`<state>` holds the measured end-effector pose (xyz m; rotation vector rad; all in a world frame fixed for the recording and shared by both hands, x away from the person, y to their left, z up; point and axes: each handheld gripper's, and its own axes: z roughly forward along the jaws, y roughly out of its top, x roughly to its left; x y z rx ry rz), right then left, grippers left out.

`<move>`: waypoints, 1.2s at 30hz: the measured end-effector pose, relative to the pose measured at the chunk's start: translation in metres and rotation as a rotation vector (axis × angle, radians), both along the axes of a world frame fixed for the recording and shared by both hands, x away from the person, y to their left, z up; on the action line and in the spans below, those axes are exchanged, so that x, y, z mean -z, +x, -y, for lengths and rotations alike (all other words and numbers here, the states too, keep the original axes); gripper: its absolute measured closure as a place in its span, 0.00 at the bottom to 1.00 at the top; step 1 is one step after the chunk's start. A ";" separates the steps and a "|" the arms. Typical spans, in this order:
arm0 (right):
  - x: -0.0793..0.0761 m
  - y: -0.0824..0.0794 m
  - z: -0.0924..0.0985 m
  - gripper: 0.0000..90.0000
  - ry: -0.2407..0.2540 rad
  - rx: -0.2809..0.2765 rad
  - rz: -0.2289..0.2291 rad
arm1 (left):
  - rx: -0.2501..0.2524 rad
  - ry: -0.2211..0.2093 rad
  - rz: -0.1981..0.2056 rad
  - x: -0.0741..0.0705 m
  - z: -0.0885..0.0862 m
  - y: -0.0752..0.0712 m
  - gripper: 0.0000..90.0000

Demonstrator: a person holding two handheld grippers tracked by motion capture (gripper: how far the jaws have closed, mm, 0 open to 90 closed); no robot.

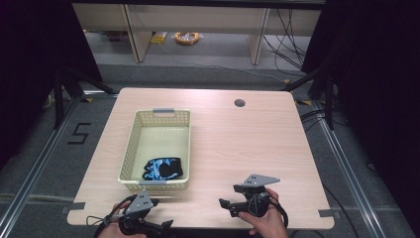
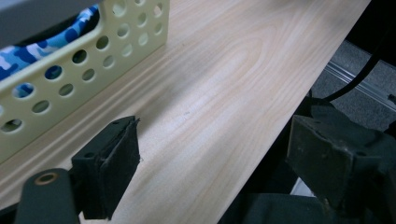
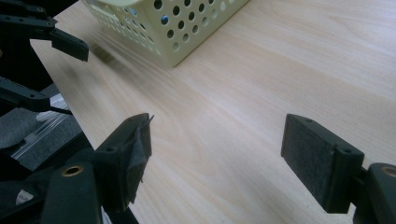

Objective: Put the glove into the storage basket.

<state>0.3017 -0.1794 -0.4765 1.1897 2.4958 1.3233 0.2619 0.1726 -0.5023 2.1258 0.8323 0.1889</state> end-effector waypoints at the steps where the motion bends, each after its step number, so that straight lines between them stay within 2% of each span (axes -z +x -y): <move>1: 0.001 -0.002 0.000 0.28 -0.002 0.004 -0.012 | 0.007 0.013 -0.001 0.000 -0.001 0.000 0.18; 2: 0.001 -0.004 -0.002 0.28 0.009 0.019 -0.031 | -0.006 0.006 -0.004 0.001 0.000 -0.001 0.18; 3: 0.002 -0.003 0.001 0.27 -0.015 0.002 0.001 | -0.019 -0.003 -0.014 0.001 0.001 -0.002 0.18; 5: 0.003 -0.007 -0.001 0.27 -0.010 0.011 -0.034 | -0.002 0.017 -0.009 0.002 0.000 -0.001 0.18; 6: 0.005 -0.006 0.000 0.27 -0.016 -0.011 -0.018 | 0.013 0.041 0.001 0.002 -0.001 0.000 0.18; 7: 0.006 -0.007 0.000 0.26 -0.024 -0.003 -0.014 | 0.012 0.029 -0.006 0.003 0.000 -0.002 0.18; 8: 0.007 -0.008 0.000 0.26 -0.043 0.003 -0.008 | 0.007 0.040 -0.016 0.004 0.000 -0.002 0.18; 11: 0.010 -0.008 0.000 0.26 -0.044 -0.012 -0.010 | 0.001 0.016 -0.020 0.005 0.003 -0.004 0.18; 12: 0.011 -0.010 0.001 0.25 -0.053 -0.003 -0.010 | 0.023 0.058 0.007 0.004 0.000 -0.003 0.18; 13: 0.012 -0.011 0.001 0.25 -0.052 -0.002 -0.016 | 0.004 0.050 -0.004 0.005 0.001 -0.003 0.18; 14: 0.012 -0.012 0.001 0.25 -0.054 -0.002 -0.022 | 0.006 0.038 -0.002 0.006 0.002 -0.004 0.18; 15: 0.014 -0.012 0.000 0.25 -0.041 -0.014 -0.038 | 0.006 0.056 -0.001 0.006 0.002 -0.004 0.18; 18: 0.017 -0.016 0.001 0.24 -0.060 -0.007 -0.024 | 0.018 0.061 0.011 0.007 0.002 -0.003 0.18; 19: 0.017 -0.017 0.001 0.24 -0.069 -0.004 -0.028 | 0.014 0.044 0.006 0.007 0.003 -0.004 0.18; 20: 0.017 -0.017 0.002 0.24 -0.063 -0.013 -0.032 | 0.025 0.073 0.013 0.007 0.001 -0.003 0.18; 21: 0.018 -0.018 0.002 0.24 -0.074 -0.005 -0.024 | 0.012 0.067 0.001 0.008 0.002 -0.003 0.18; 22: 0.018 -0.021 0.001 0.24 -0.067 0.009 -0.052 | 0.029 0.070 0.011 0.008 0.001 -0.002 0.18; 23: 0.019 -0.020 0.003 0.24 -0.083 -0.010 -0.030 | 0.002 0.062 0.003 0.010 0.002 -0.002 0.18; 25: 0.020 -0.020 0.002 0.23 -0.085 -0.009 -0.033 | 0.005 0.062 -0.002 0.009 0.002 -0.002 0.18; 26: 0.021 -0.020 0.002 0.23 -0.095 -0.019 -0.037 | 0.018 0.081 0.014 0.009 0.000 -0.001 0.18; 28: 0.021 -0.021 0.001 0.23 -0.108 -0.014 -0.027 | 0.013 0.070 0.015 0.009 0.001 -0.001 0.18; 30: 0.022 -0.021 0.001 0.23 -0.112 -0.019 -0.031 | 0.015 0.071 0.013 0.009 0.001 -0.001 0.18; 32: 0.022 -0.022 0.000 0.23 -0.104 0.003 -0.060 | 0.003 0.057 -0.006 0.010 0.002 -0.002 0.18; 33: 0.023 -0.021 0.001 0.23 -0.109 -0.004 -0.032 | 0.006 0.059 -0.006 0.010 0.002 -0.002 0.18; 34: 0.023 -0.020 0.001 0.23 -0.104 -0.018 -0.046 | 0.004 0.057 -0.006 0.010 0.002 -0.002 0.18; 35: 0.025 -0.019 0.001 0.23 -0.078 -0.036 -0.045 | 0.004 0.057 -0.006 0.010 0.002 -0.002 0.18; 36: 0.023 -0.020 0.001 0.23 -0.125 -0.013 -0.039 | 0.015 0.076 0.015 0.009 0.001 -0.001 0.18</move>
